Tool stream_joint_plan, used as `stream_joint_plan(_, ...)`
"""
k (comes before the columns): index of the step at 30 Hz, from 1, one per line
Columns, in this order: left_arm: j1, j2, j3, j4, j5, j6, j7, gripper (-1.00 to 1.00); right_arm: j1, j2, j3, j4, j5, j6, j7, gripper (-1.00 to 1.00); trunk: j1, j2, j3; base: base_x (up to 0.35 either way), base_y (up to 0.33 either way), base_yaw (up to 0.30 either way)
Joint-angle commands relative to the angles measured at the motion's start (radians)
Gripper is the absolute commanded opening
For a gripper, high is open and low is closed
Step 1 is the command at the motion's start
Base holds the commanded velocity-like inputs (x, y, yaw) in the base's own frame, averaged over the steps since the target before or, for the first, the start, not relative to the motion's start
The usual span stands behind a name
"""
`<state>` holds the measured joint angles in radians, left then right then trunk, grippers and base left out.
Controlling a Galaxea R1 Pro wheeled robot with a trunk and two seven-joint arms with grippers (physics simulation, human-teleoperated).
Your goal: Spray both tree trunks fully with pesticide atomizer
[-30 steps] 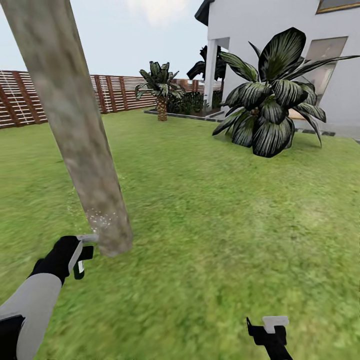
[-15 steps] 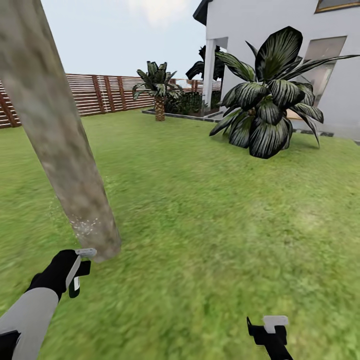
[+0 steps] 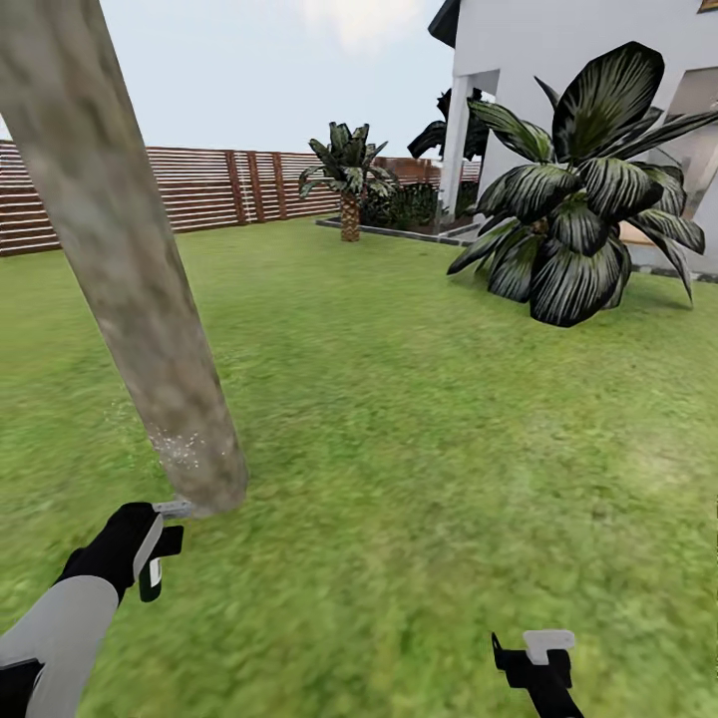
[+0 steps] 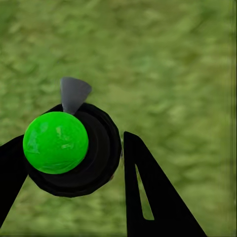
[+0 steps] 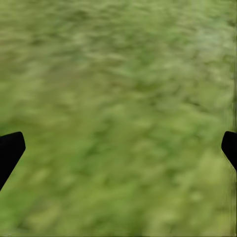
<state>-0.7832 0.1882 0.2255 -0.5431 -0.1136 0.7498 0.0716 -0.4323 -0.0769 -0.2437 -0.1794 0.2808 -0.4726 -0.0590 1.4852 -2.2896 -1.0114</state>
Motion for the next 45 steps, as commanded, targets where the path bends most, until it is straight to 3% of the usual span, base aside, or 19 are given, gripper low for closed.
stream_joint_plan(1,-0.001,-0.001,0.005,-0.001,-0.011,0.005,-0.004,-1.0,-0.001,0.0,-0.004,0.001,0.011,-0.003,-0.005,1.0,0.0,0.0,-0.001,0.002,-0.273,0.017)
stream_joint_plan(17,-0.025,-0.007,0.006,-0.036,-0.005,-0.01,-0.01,-1.0,-0.001,0.0,-0.005,0.001,0.011,-0.003,-0.005,1.0,0.0,0.0,-0.001,-0.123,-0.18,0.06)
stream_joint_plan(27,-0.245,-0.032,0.004,-0.083,-0.006,0.038,-0.015,-1.0,-0.001,-0.001,-0.005,0.001,0.011,-0.003,-0.005,1.0,0.0,0.0,-0.001,-0.001,-0.001,0.269)
stream_joint_plan(35,-0.243,-0.02,-0.002,-0.084,-0.009,0.06,-0.015,-1.0,-0.001,-0.001,-0.005,0.001,0.011,-0.003,-0.005,1.0,0.0,0.0,-0.001,0.004,-0.003,0.029)
stream_joint_plan(45,-0.242,-0.017,0.004,-0.086,-0.011,0.059,-0.015,-1.0,-0.001,-0.001,-0.005,0.001,0.011,-0.003,-0.005,1.0,0.0,0.0,-0.001,0.253,-0.139,0.0)
